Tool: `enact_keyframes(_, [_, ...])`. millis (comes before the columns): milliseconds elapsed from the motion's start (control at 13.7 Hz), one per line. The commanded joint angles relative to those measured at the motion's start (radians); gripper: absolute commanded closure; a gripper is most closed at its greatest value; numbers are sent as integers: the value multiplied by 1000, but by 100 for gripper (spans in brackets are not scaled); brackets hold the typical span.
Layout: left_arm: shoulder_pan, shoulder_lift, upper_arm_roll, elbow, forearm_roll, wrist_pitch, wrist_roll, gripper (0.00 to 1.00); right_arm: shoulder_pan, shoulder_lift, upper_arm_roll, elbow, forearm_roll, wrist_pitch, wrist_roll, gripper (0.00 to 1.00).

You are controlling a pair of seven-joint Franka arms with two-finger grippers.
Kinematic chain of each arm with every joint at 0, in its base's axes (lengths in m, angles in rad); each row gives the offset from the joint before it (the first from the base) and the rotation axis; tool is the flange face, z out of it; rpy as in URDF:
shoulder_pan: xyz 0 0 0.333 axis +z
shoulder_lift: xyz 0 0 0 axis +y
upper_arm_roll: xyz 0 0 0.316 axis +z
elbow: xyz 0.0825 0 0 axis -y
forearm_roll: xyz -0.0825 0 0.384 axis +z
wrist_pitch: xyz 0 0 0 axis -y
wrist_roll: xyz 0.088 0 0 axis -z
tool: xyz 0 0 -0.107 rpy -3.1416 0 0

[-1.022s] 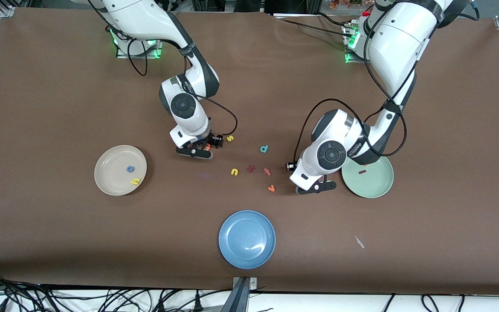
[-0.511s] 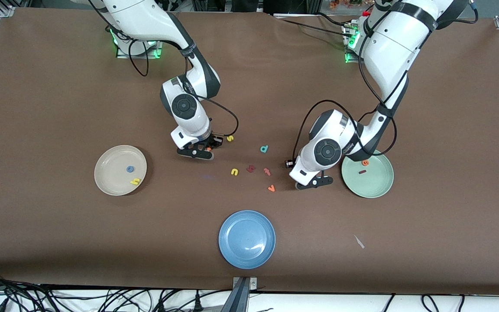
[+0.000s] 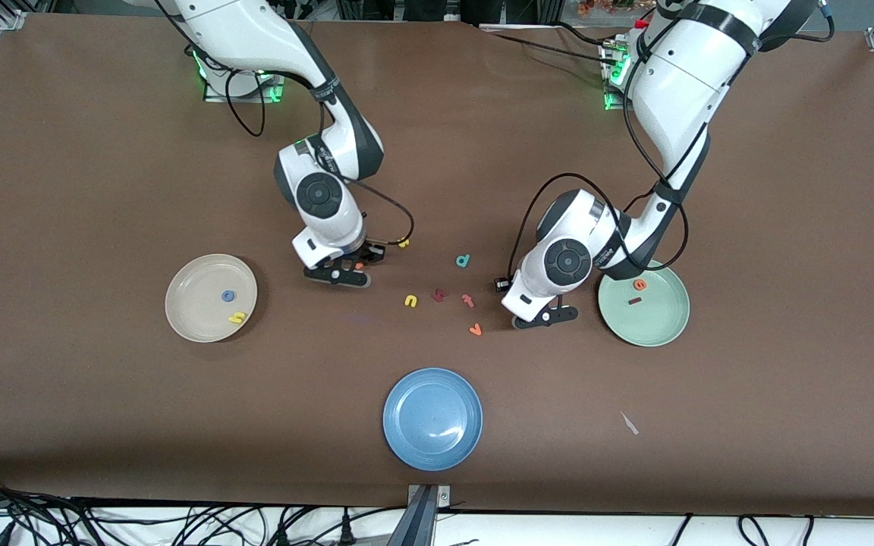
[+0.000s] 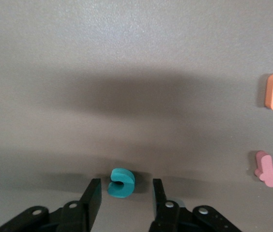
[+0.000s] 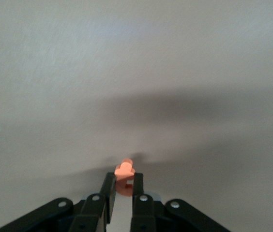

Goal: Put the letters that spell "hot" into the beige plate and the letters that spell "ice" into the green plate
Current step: 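Place the t on the cream plate while the left gripper grasps the c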

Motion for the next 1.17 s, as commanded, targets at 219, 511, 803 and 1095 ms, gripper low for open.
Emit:
enact_keyframes(219, [-4, -5, 1, -14, 77, 15, -22, 59, 2, -71, -190, -21, -16, -98, -433, 100])
enact_keyframes(511, [-2, -5, 1, -12, 77, 15, -22, 83, -1, -68, -313, -66, -9, -48, -685, 100])
enact_keyframes(803, [4, -14, 1, -6, 77, 11, -13, 94, -77, -38, -330, -67, 8, 6, -805, 53])
enact_keyframes(1095, [29, -66, 3, 6, 106, -23, -7, 93, -54, -48, -260, -8, 43, -85, -591, 0])
